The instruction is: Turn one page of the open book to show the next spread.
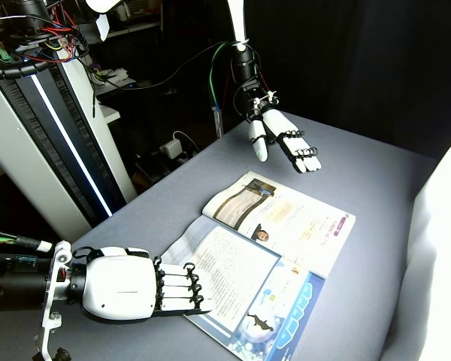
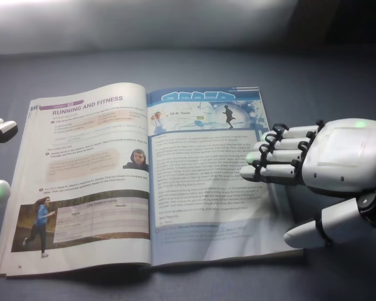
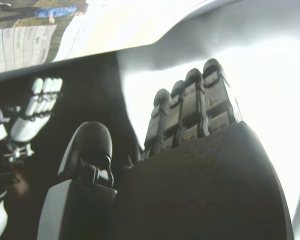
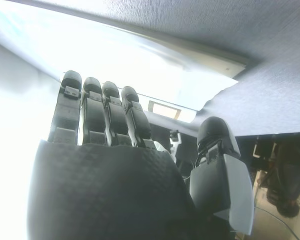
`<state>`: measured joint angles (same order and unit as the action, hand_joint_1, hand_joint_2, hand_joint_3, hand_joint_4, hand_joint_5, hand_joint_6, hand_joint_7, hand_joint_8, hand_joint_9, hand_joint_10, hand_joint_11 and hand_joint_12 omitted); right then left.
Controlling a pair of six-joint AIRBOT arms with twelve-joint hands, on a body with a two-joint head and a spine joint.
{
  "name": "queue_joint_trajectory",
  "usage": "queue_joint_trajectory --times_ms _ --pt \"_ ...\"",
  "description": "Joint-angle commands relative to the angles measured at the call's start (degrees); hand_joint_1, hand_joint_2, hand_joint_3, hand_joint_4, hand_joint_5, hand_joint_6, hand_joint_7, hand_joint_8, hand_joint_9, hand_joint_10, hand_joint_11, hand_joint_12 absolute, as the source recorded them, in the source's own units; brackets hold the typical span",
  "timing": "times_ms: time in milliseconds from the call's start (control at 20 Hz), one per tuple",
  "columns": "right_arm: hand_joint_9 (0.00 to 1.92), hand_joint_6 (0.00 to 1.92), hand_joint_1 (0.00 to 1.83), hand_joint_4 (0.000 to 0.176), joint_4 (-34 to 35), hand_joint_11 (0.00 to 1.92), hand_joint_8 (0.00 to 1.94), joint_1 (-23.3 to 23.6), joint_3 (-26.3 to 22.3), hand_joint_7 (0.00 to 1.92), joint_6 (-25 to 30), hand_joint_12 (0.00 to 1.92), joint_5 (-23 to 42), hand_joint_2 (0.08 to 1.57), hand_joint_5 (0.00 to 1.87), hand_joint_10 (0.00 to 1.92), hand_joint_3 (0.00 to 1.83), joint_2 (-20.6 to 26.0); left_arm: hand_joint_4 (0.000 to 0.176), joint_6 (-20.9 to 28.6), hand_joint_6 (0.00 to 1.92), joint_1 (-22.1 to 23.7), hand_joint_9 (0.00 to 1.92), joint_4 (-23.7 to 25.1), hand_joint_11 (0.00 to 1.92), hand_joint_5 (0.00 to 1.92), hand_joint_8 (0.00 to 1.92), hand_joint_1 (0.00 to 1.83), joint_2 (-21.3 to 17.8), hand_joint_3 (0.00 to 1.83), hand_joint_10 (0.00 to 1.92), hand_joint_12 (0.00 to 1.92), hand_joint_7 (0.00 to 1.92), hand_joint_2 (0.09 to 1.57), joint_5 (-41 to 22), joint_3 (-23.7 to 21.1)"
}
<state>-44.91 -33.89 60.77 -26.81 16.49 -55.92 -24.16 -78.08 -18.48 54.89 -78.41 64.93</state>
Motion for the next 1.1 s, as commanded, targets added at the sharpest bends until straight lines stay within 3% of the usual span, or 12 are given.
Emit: queue_joint_trajectory --times_ms 0,250,450,700,1050 --pt "0.00 0.01 0.00 0.000 0.7 0.00 0.01 0.2 0.2 0.02 0.1 0.00 3.4 1.17 0.06 0.00 0.01 -0.1 0.000 0.1 0.00 0.0 0.00 -0.9 0.00 0.06 0.00 0.11 0.2 0.00 0.00 0.00 0.00 1.52 -6.7 0.2" --pt "0.00 0.00 0.00 0.000 -0.8 0.00 0.00 -0.5 1.6 0.02 0.6 0.00 2.2 1.16 0.03 0.00 0.00 -2.6 0.000 0.1 0.01 0.0 0.00 -0.9 0.00 0.07 0.00 0.09 0.2 0.00 0.00 0.00 0.00 1.52 -6.7 0.3" --pt "0.03 0.00 0.00 0.000 -7.4 0.00 0.01 -1.0 4.0 0.03 8.7 0.00 2.2 1.17 0.03 0.01 0.00 -5.2 0.000 0.1 0.00 0.0 0.00 -0.8 0.00 0.08 0.00 0.06 0.2 0.00 0.00 0.00 0.00 1.51 -6.8 0.3" --pt "0.01 0.00 0.00 0.000 -8.7 0.00 0.00 -1.0 5.5 0.02 8.8 0.00 3.4 1.14 0.04 0.00 0.00 -8.3 0.000 0.1 0.01 0.0 0.00 -0.7 0.00 0.09 0.00 0.10 0.2 0.00 0.00 0.00 0.00 1.51 -6.8 0.3" --pt "0.00 0.00 0.00 0.000 -10.6 0.00 0.00 3.8 8.7 0.00 8.8 0.00 8.3 1.16 0.00 0.00 0.00 -14.8 0.000 0.1 0.00 -0.2 0.00 -1.0 0.00 0.08 0.00 0.06 0.7 0.00 0.00 0.00 0.00 1.52 -6.7 0.4"
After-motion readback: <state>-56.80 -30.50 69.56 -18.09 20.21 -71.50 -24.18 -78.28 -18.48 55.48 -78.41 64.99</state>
